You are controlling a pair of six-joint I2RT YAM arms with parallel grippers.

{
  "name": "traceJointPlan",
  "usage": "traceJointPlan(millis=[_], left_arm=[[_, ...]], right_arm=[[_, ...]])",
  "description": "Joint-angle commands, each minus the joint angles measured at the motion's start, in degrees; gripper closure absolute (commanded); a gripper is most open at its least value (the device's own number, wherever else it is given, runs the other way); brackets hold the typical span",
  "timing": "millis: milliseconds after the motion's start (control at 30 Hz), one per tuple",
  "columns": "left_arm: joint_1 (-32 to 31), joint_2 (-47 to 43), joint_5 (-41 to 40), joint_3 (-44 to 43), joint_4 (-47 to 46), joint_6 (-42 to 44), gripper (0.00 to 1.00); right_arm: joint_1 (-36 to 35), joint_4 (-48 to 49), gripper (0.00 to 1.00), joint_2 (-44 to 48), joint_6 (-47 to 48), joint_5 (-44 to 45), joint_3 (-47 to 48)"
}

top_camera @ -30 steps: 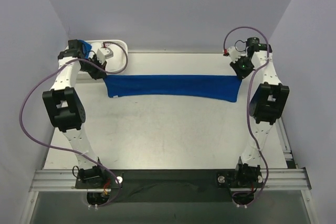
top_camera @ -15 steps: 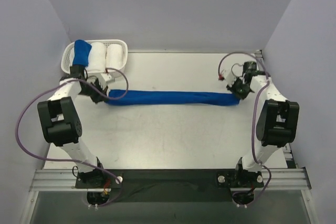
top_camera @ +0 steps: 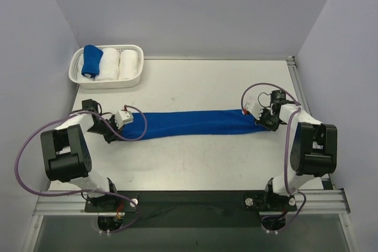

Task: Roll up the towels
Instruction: Fold the towel

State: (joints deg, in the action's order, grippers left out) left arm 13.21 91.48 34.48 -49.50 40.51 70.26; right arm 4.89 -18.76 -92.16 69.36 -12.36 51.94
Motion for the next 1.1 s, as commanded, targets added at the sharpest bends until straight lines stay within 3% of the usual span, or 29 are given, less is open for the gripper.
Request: traceJointPlan(millis=[0, 267, 300, 367, 400, 433, 500, 600, 733, 900, 1067], left_arm=[[1.6, -2.4, -1.3, 1.5, -0.1, 4.7, 1.00], [4.3, -6.9, -0.2, 3.9, 4.4, 9.8, 1.00], [4.4, -7.5, -0.1, 4.4, 4.7, 10.9, 1.00], [4.4, -8.5, -0.2, 5.2, 6.2, 11.9, 0.89], [4.4, -8.7, -0.6, 5.1, 7.2, 12.2, 0.81], [4.3, -8.8, -1.3, 4.3, 10.3, 13.3, 0.67], [4.4, -9.5, -2.1, 3.6, 13.3, 13.5, 0.59], [4.4, -12.2, -2.4, 2.4, 17.6, 13.5, 0.54], [3.9, -14.8, 2.5, -0.8, 19.2, 8.9, 0.52], [2.0, -9.5, 8.6, -7.4, 16.1, -6.3, 0.51], [1.4, -2.2, 6.7, -10.1, 7.3, -21.4, 0.54]], right_arm=[[1.8, -1.0, 1.00, 2.1, 4.6, 2.2, -2.2], [3.0, 2.0, 1.00, 7.4, 9.1, 2.9, -9.8], [3.0, 2.2, 0.95, 7.6, 9.1, 3.0, -10.5], [3.1, 2.0, 0.80, 8.4, 9.8, 3.8, -11.4], [3.2, 2.0, 0.56, 8.9, 10.2, 4.3, -12.3], [3.8, 1.0, 0.49, 10.5, 11.0, 4.2, -12.6], [4.7, -1.0, 0.43, 12.9, 11.8, 3.3, -12.7], [6.4, -7.8, 0.42, 16.5, 9.7, 0.2, -9.2], [6.6, -20.6, 0.47, 13.9, -1.2, -5.2, 5.6], [5.0, -31.0, 0.64, -2.6, -22.7, -10.3, 22.3], [2.9, -31.9, 0.73, -9.8, -26.9, -8.7, 23.6]])
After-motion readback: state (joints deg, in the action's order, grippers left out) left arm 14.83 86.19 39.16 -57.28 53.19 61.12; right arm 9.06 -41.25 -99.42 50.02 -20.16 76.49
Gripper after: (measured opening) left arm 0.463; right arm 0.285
